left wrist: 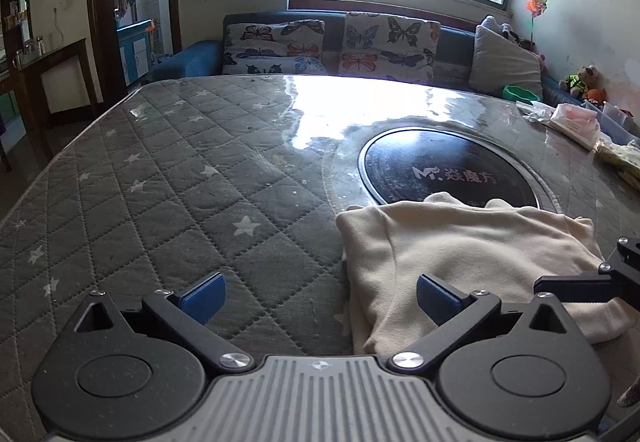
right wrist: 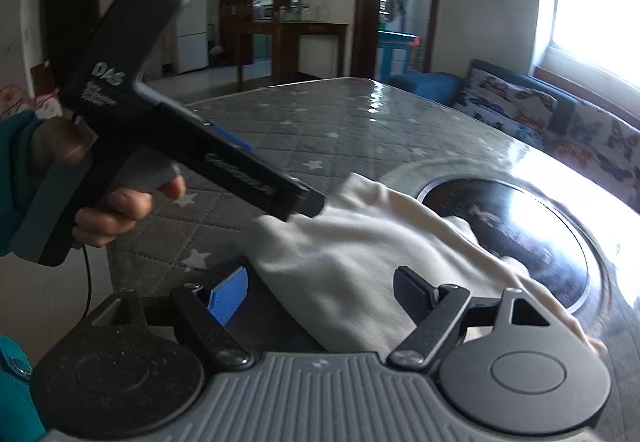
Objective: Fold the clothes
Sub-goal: 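Grasp the folded shirt's edge with the left gripper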
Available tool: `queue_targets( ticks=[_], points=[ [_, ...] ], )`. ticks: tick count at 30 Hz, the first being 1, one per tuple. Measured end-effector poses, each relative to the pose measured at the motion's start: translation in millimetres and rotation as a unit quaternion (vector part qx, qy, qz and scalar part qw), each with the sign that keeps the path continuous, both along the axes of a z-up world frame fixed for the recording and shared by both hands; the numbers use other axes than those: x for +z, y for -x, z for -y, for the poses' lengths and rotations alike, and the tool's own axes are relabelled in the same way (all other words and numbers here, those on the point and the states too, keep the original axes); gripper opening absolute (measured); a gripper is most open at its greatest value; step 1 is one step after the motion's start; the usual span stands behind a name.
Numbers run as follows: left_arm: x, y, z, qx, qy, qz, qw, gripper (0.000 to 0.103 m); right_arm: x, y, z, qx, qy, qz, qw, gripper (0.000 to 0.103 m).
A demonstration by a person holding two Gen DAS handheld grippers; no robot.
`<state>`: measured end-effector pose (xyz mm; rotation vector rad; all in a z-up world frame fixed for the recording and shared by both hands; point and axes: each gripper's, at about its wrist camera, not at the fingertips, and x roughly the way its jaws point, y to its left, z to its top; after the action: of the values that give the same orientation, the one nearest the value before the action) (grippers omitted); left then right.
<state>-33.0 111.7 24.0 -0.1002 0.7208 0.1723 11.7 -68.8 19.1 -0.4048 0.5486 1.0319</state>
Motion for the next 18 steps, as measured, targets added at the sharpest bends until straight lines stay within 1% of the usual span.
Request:
queue_targets(
  ticks=[3,9,14,18],
  points=[
    [-0.5,-2.4,-6.7,0.012,0.002,-0.005,0.9999,0.103,-1.3,4.1,-10.5,0.015,0.007,0.008,1.000,0.081],
    [-2.1,-8.4,-15.7,0.025,0.002,-0.013,0.9996,0.103,-4.5,6.7,-27.8,0.033,0.017,0.009,0.999,0.077],
    [-4.6,-13.2,-21.7,0.032,0.010,-0.021,0.9992,0.103,-7.8,11.8,-40.3,0.046,0.025,0.011,0.999,0.074],
    [-3.2,-14.9,-27.4,0.035,0.014,-0.023,0.9990,0.103,-10.6,14.5,-46.4,0.049,0.031,0.011,0.998,0.063]
  ],
)
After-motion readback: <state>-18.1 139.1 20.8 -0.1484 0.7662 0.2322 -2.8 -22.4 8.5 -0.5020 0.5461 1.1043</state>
